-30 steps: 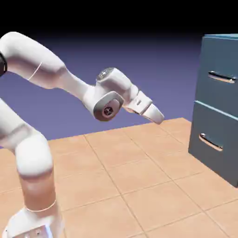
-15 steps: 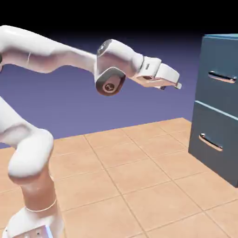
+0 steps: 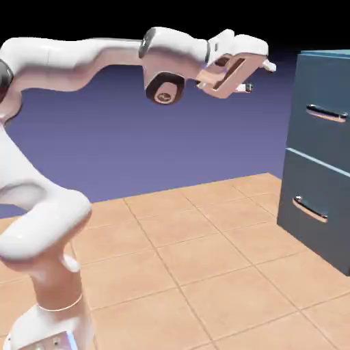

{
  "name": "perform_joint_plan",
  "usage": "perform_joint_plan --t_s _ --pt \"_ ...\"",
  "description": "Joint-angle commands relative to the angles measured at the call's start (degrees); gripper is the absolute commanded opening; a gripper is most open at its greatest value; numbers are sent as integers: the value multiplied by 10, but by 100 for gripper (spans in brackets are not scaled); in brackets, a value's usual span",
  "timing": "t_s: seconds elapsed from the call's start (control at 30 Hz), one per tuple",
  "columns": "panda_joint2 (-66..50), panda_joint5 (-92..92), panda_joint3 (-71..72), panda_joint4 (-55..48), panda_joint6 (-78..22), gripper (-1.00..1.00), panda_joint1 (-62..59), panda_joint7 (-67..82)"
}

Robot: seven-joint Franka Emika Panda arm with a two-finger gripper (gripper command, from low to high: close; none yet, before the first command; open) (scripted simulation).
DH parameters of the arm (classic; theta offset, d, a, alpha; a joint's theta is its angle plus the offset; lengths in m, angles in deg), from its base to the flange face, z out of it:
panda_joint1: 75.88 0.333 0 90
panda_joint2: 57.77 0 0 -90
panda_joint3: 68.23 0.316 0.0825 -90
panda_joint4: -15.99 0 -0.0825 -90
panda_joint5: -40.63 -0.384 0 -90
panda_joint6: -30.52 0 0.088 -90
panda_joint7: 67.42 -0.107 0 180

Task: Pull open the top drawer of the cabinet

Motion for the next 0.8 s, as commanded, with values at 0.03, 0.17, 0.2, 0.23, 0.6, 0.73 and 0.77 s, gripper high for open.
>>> perform_joint_plan --t_s 0.03,0.17,0.2,0.23,0.6,0.73,0.77 --pt "5 -40 26 -20 -2 0 -30 50" --pt "14 -120 78 -60 -7 0 -90 150" --pt "16 -140 91 -69 -8 0 -105 174" --pt "18 -160 104 -79 -9 0 -120 199" --pt "43 -380 247 -188 -22 0 -285 473" --pt "52 -460 299 -228 -26 0 -345 573" --pt "54 -480 312 -238 -27 0 -360 598"
